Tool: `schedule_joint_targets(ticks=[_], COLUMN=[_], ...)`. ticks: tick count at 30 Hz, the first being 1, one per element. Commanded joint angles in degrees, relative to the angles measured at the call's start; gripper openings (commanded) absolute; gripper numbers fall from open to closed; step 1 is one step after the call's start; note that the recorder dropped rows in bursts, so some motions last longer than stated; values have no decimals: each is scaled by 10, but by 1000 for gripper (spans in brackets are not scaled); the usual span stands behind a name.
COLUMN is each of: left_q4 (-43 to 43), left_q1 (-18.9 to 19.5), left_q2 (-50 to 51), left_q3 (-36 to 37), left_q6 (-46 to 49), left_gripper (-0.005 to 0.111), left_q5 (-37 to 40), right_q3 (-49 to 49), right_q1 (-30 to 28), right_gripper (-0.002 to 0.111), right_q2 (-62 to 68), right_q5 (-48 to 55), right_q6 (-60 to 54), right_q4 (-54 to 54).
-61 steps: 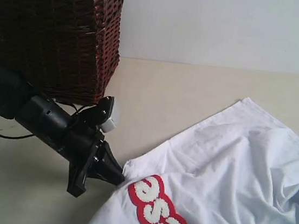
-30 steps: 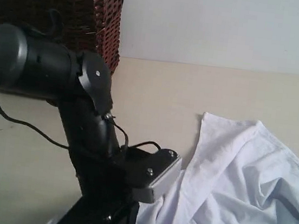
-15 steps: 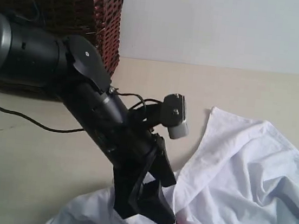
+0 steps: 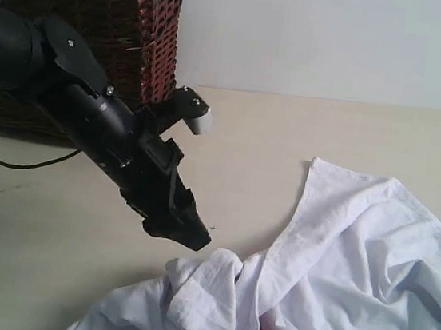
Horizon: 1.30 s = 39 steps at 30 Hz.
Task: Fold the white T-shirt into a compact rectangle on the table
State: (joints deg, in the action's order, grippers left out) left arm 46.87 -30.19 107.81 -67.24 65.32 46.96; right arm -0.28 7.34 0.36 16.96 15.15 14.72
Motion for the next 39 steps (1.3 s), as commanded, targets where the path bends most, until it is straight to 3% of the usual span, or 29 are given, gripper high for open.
schedule_joint_targets(ticks=[1, 15, 18, 23, 32, 39], left_q4=[11, 52, 54, 49, -13, -67], left_q1=[-3, -44, -50, -50, -47, -46], left_q2=[7, 38, 40, 39, 32, -10], left_q3=[0, 0, 0, 0, 0, 0], left_q6=[-26, -15, -15, -13, -74, -165], left_gripper=[69, 67, 53, 0, 0, 0], left_q5=[15, 35, 20, -10, -42, -147], right_q3=[3, 3, 3, 3, 3, 3], right_q1=[-2, -2, -2, -2, -2, -2], right_gripper=[0, 0, 0, 0, 0, 0], right_q2=[-4, -4, -4, -4, -4, -4], right_q5=[-7, -6, -6, -6, -6, -6], right_q6=[0, 0, 0, 0, 0, 0], right_q4=[2, 2, 2, 2, 2, 2])
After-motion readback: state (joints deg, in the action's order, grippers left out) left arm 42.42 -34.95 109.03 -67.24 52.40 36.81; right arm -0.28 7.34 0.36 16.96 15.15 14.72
